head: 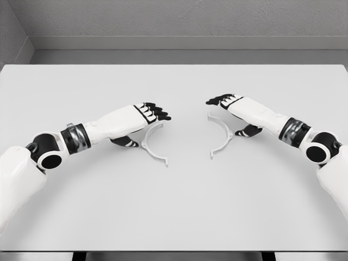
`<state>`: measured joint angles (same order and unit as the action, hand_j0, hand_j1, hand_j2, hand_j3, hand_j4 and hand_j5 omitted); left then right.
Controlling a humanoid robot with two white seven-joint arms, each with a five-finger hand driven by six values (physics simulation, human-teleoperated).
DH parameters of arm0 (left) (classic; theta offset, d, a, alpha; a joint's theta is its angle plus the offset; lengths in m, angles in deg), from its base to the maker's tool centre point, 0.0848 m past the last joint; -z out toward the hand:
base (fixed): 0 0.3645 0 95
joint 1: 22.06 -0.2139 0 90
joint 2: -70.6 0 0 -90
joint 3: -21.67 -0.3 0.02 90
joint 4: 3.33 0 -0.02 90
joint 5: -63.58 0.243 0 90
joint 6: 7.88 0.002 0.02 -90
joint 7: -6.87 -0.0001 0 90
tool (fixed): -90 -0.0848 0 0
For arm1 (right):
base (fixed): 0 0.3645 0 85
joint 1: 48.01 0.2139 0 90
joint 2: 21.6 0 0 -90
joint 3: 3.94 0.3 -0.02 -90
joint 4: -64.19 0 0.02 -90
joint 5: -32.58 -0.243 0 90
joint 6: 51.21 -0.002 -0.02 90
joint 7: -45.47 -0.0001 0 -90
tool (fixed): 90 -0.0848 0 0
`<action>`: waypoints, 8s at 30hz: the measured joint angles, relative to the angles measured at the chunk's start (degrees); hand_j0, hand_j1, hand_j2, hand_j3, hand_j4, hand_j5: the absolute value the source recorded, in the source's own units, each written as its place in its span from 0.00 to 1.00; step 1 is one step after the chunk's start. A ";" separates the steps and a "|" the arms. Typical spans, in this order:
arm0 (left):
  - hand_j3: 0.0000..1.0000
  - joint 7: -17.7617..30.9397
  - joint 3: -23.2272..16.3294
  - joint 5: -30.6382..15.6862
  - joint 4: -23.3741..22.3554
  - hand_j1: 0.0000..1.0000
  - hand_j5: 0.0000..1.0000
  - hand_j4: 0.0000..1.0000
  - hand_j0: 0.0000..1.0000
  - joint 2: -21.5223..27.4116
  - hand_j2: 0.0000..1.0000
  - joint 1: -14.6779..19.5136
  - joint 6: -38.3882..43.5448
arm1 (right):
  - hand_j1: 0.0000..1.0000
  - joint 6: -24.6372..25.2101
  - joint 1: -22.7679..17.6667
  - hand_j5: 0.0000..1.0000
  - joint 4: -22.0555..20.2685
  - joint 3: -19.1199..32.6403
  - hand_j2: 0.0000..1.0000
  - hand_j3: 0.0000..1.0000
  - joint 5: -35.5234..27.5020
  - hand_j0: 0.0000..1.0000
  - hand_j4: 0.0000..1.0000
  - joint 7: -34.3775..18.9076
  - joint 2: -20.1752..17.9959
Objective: Assemble PVC drainage pipe clamps
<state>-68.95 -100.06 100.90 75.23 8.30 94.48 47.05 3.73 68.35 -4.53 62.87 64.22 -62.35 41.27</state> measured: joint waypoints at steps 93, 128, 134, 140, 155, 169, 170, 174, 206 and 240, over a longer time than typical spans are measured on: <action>1.00 1.14 6.33 -3.55 -5.83 1.00 1.00 1.00 1.00 2.86 1.00 2.72 0.00 | 1.00 -0.04 16.87 1.00 21.45 -3.09 1.00 1.00 4.52 1.00 1.00 -0.60 15.06; 1.00 1.17 6.74 -3.87 -6.41 1.00 1.00 1.00 1.00 3.29 1.00 3.08 -0.01 | 1.00 -0.01 17.84 1.00 23.44 -5.47 1.00 1.00 5.65 1.00 1.00 -0.55 17.91; 1.00 1.16 6.66 -3.87 -6.41 1.00 1.00 1.00 1.00 3.29 1.00 3.08 -0.01 | 1.00 0.04 17.84 1.00 23.04 -6.26 1.00 1.00 5.47 1.00 1.00 -0.45 18.29; 1.00 1.15 6.62 -3.87 -6.41 1.00 1.00 1.00 1.00 3.27 1.00 3.08 -0.01 | 1.00 0.02 17.75 1.00 22.68 -6.70 1.00 1.00 5.50 1.00 1.00 -0.50 19.06; 1.00 1.15 6.38 -3.84 -6.42 1.00 1.00 1.00 1.00 3.11 1.00 3.07 -0.01 | 1.00 -0.07 16.35 1.00 20.58 -1.61 1.00 1.00 3.54 1.00 1.00 -0.37 13.82; 1.00 1.23 5.10 -3.68 -8.92 1.00 1.00 1.00 1.00 1.74 1.00 4.92 -0.01 | 1.00 -0.04 -3.78 1.00 -2.83 10.21 1.00 1.00 -9.08 1.00 1.00 -0.44 -1.18; 1.00 1.23 5.03 -3.56 -9.19 1.00 1.00 1.00 1.00 1.48 1.00 5.01 -0.02 | 1.00 0.00 -6.24 1.00 -4.08 10.32 1.00 1.00 -9.75 1.00 1.00 -0.43 -1.55; 1.00 1.24 2.42 -3.33 -11.77 1.00 1.00 1.00 1.00 -0.82 1.00 8.00 0.00 | 1.00 -0.04 -8.70 1.00 -8.60 10.21 1.00 1.00 -10.47 1.00 1.00 -0.63 -2.08; 1.00 2.75 0.41 -2.69 -14.09 1.00 1.00 1.00 1.00 -3.40 1.00 9.49 -0.01 | 1.00 -0.02 -9.05 1.00 -14.62 5.29 1.00 1.00 -10.94 1.00 1.00 -0.52 0.41; 1.00 2.73 4.79 -10.43 -12.79 1.00 1.00 1.00 1.00 14.40 1.00 8.00 -0.01 | 1.00 -0.03 -3.96 1.00 -1.83 1.10 1.00 1.00 -6.17 1.00 1.00 -0.57 7.46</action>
<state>-66.22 -95.27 90.46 62.44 22.71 102.48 47.03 3.70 64.40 -6.36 63.97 58.05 -62.92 48.72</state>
